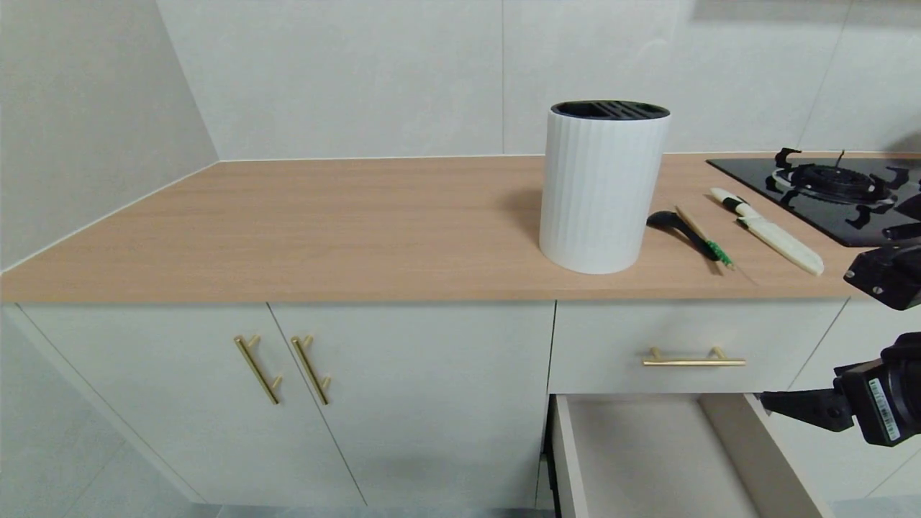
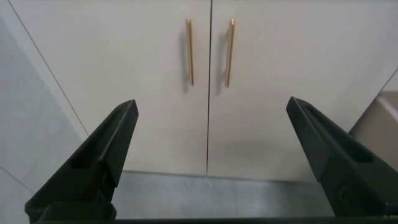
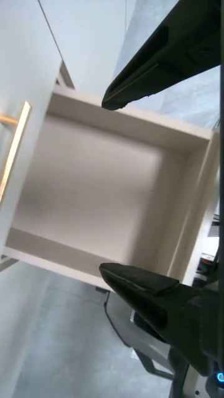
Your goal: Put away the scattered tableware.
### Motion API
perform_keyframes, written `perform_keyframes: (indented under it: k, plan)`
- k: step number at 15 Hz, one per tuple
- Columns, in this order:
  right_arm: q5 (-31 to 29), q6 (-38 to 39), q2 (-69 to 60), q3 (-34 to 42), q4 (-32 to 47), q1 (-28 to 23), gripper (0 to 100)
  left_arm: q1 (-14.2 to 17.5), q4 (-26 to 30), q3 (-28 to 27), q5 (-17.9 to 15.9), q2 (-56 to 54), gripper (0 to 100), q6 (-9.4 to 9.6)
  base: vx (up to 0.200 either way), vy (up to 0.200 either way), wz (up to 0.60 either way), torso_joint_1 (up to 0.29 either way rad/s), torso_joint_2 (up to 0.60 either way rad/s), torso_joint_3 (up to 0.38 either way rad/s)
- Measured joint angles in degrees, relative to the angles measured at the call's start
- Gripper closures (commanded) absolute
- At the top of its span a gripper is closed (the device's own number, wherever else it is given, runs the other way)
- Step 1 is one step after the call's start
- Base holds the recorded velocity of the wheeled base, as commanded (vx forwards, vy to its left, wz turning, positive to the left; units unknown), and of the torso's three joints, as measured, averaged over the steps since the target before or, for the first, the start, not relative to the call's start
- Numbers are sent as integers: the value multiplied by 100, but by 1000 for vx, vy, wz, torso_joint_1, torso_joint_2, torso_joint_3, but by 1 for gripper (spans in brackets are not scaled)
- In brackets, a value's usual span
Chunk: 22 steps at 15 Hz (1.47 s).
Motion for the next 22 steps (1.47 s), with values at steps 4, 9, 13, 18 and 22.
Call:
perform_keyframes:
  k: [4, 9, 13, 18, 22]
  plan:
    - [-2, 6, 0, 2, -128, 0, 0, 0, -2, -2, 0, 0, 0, 0, 0, 0, 0, 121, -331, -195]
    - [-52, 268, 144, -450, -191, 0, 0, -2, 0, 0, -2, 0, 0, 0, 0, 0, 0, 6, -12, -8]
    - [-343, 1442, 1012, -2128, 490, -2, 0, 0, 0, 0, 0, 0, 0, 0, 0, 0, 0, 0, 0, 0]
    - [-1289, 2087, 2400, -2914, 135, 0, 0, 0, 0, 0, 0, 0, 0, 0, 0, 0, 0, 0, 0, 0]
    - [-1735, 2102, 2966, -2944, -232, -144, 0, 0, 0, 0, 0, 0, 0, 0, 0, 0, 0, 0, 0, 0]
